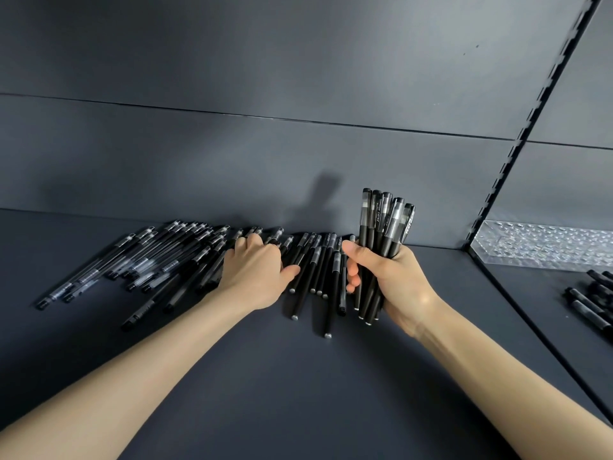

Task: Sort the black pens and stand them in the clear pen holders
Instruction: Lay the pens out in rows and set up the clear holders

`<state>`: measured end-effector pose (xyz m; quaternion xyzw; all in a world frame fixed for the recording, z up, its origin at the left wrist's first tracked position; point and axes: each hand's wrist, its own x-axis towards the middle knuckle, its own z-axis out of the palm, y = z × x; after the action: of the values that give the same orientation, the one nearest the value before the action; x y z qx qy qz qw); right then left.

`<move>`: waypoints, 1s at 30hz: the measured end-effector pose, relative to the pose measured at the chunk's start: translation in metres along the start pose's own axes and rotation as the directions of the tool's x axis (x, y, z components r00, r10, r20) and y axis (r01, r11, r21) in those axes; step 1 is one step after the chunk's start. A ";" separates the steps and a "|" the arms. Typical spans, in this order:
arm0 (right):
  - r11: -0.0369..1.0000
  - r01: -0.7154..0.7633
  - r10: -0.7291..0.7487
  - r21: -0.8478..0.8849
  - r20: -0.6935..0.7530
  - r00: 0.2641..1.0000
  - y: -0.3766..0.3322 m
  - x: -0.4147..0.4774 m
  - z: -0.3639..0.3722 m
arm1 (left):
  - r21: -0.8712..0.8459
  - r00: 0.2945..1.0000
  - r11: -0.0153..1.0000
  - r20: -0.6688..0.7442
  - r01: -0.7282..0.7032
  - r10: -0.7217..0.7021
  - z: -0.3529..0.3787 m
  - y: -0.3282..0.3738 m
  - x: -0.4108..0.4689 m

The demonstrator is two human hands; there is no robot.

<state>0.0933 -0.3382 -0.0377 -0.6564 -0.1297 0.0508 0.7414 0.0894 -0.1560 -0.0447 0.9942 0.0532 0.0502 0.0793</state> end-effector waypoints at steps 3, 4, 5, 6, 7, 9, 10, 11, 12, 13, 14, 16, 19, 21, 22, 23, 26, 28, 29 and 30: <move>1.000 0.005 -0.005 -0.009 0.001 1.000 0.000 0.000 0.000 | -0.086 0.995 0.995 0.085 0.059 -0.052 -0.004 0.002 0.004; 1.000 0.004 -0.004 -0.010 0.000 1.000 0.000 -0.001 0.000 | -0.106 0.993 0.992 0.097 0.072 -0.062 -0.004 0.003 0.004; 1.000 0.000 0.000 -0.004 -0.006 1.000 0.000 -0.001 0.000 | -0.112 0.994 0.991 0.092 0.075 -0.065 -0.007 0.003 0.004; 1.000 -0.008 0.008 0.009 -0.012 1.000 -0.001 -0.001 0.001 | -0.114 0.996 0.991 0.059 0.068 -0.061 -0.009 0.002 0.003; 0.999 -0.022 0.023 0.024 -0.018 1.000 -0.001 -0.002 0.002 | -0.137 0.999 0.989 -0.010 0.049 -0.051 -0.012 0.002 0.000; 0.997 -0.049 0.051 0.060 -0.029 0.998 -0.002 -0.001 0.003 | -0.312 0.984 0.947 -0.177 -0.076 0.021 -0.016 0.004 -0.007; 0.995 -0.053 0.056 0.082 -0.035 0.998 -0.003 -0.001 0.003 | -0.418 0.971 0.891 -0.222 -0.176 0.088 -0.017 0.008 -0.013; 0.994 -0.056 0.060 0.099 -0.043 0.997 -0.004 -0.001 0.004 | -0.497 0.959 0.827 -0.228 -0.263 0.168 -0.018 0.015 -0.021; 0.993 -0.059 0.065 0.104 -0.055 0.996 -0.004 -0.001 0.003 | -0.546 0.947 0.775 -0.203 -0.320 0.248 -0.017 0.023 -0.029; 0.993 -0.068 0.075 0.099 -0.075 0.994 -0.006 -0.001 0.002 | -0.576 0.935 0.739 -0.169 -0.350 0.311 -0.015 0.029 -0.035; 0.994 -0.072 0.081 0.086 -0.098 0.992 -0.006 -0.002 0.001 | -0.598 0.928 0.717 -0.144 -0.359 0.344 -0.012 0.033 -0.037; 0.994 -0.071 0.082 0.078 -0.149 0.985 -0.008 -0.001 -0.003 | -0.613 0.931 0.707 -0.152 -0.352 0.332 -0.006 0.030 -0.033; 0.992 -0.033 0.060 0.123 -0.224 0.973 -0.013 0.001 -0.009 | -0.496 0.966 0.829 -0.157 -0.258 0.207 0.000 0.020 -0.027; 0.990 -0.027 0.058 0.137 -0.223 0.973 -0.014 0.001 -0.011 | -0.347 0.984 0.921 -0.086 -0.177 0.156 0.004 0.021 -0.026; 0.991 -0.030 0.058 0.132 -0.211 0.976 -0.014 0.001 -0.011 | -0.284 0.988 0.947 -0.056 -0.153 0.143 0.004 0.023 -0.026; 0.992 -0.037 0.060 0.120 -0.196 0.979 -0.015 0.000 -0.012 | -0.239 0.990 0.961 -0.043 -0.139 0.133 0.004 0.026 -0.025; 0.994 -0.052 0.066 0.092 -0.161 0.985 -0.014 -0.002 -0.011 | -0.144 0.991 0.981 -0.037 -0.133 0.129 0.003 0.029 -0.019; 0.994 -0.063 0.077 0.094 -0.156 0.985 -0.014 -0.002 -0.011 | -0.079 0.990 0.987 -0.039 -0.140 0.137 0.002 0.028 -0.015; 0.993 -0.068 0.083 0.098 -0.156 0.984 -0.013 -0.002 -0.010 | -0.046 0.989 0.988 -0.044 -0.144 0.142 0.001 0.028 -0.013; 0.992 -0.072 0.088 0.101 -0.158 0.984 -0.013 -0.002 -0.010 | -0.012 0.988 0.989 -0.047 -0.147 0.146 0.000 0.029 -0.011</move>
<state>0.0932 -0.3498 -0.0265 -0.6272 -0.0402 0.0332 0.7771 0.0814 -0.1855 -0.0412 0.9933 -0.0186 0.0792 0.0820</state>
